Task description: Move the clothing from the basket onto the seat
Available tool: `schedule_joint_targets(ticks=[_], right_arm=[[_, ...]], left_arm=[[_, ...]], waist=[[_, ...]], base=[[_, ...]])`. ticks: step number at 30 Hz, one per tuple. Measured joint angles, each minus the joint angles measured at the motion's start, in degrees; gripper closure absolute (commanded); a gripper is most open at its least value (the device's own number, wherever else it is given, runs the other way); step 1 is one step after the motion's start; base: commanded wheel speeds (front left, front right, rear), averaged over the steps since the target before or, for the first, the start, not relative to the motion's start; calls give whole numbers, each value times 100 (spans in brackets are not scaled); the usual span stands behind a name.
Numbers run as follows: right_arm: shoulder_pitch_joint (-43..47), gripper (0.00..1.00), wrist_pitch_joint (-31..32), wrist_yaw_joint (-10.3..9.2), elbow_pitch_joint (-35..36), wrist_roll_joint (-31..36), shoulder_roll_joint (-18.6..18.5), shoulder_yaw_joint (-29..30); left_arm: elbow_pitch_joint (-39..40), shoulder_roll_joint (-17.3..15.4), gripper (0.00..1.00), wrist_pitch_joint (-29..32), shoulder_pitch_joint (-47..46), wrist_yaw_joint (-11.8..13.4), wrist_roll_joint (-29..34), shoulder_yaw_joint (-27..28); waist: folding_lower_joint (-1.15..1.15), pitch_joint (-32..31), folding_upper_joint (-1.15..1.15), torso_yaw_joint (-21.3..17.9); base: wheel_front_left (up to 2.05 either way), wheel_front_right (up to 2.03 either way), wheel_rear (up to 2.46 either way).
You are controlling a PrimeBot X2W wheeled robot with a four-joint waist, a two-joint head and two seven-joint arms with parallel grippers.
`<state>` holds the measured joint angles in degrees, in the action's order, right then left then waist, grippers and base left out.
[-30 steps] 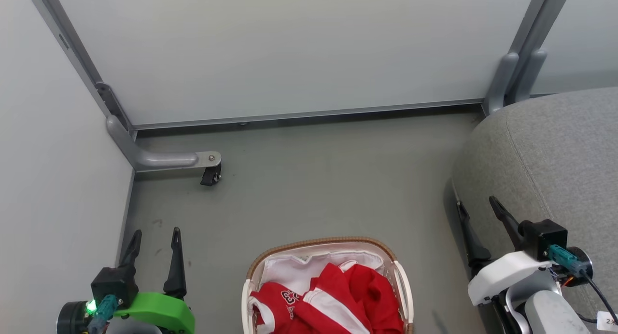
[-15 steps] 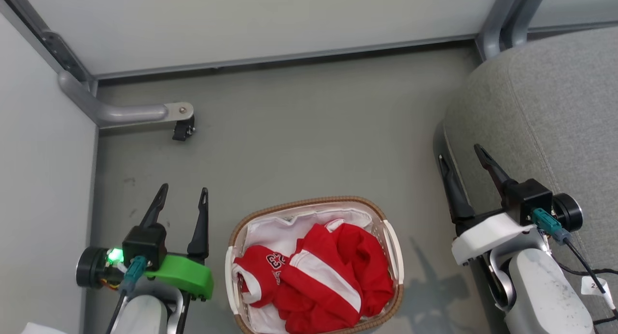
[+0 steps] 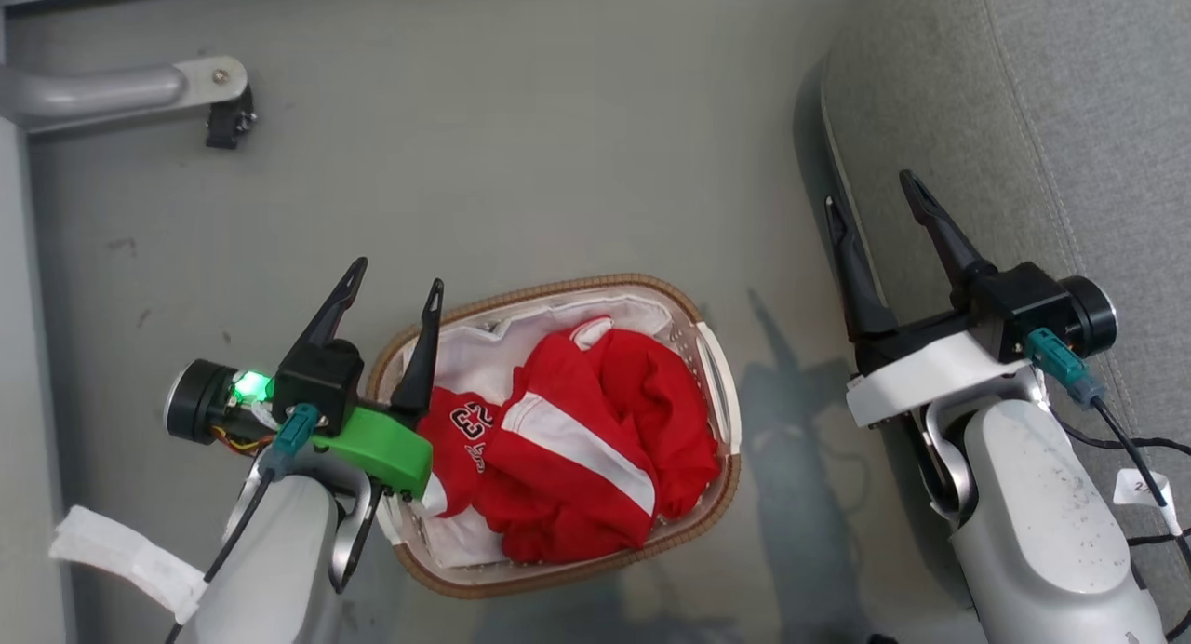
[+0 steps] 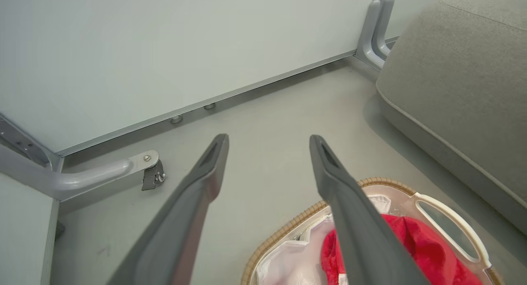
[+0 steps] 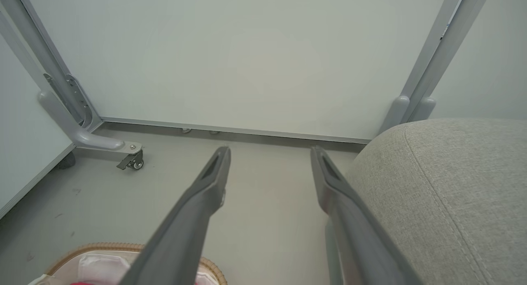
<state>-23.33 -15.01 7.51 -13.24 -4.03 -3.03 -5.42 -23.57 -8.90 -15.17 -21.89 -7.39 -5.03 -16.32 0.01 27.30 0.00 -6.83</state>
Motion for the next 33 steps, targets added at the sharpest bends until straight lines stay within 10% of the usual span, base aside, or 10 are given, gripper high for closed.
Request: schedule_joint_targets(ticks=[15, 33], right_arm=[[-287, 0, 0, 0, 225, -376, 7, -176], [-283, 0, 0, 0, 4, -993, 14, -601]], left_arm=[[-761, -397, 0, -1, -898, 0, -649, -1295], [-2332, -570, 0, -1, -2034, 0, -3012, -3624]], waist=[[0, 1350, 0, -485], [0, 2214, 0, -889]], base=[[0, 0, 0], [0, 0, 0]])
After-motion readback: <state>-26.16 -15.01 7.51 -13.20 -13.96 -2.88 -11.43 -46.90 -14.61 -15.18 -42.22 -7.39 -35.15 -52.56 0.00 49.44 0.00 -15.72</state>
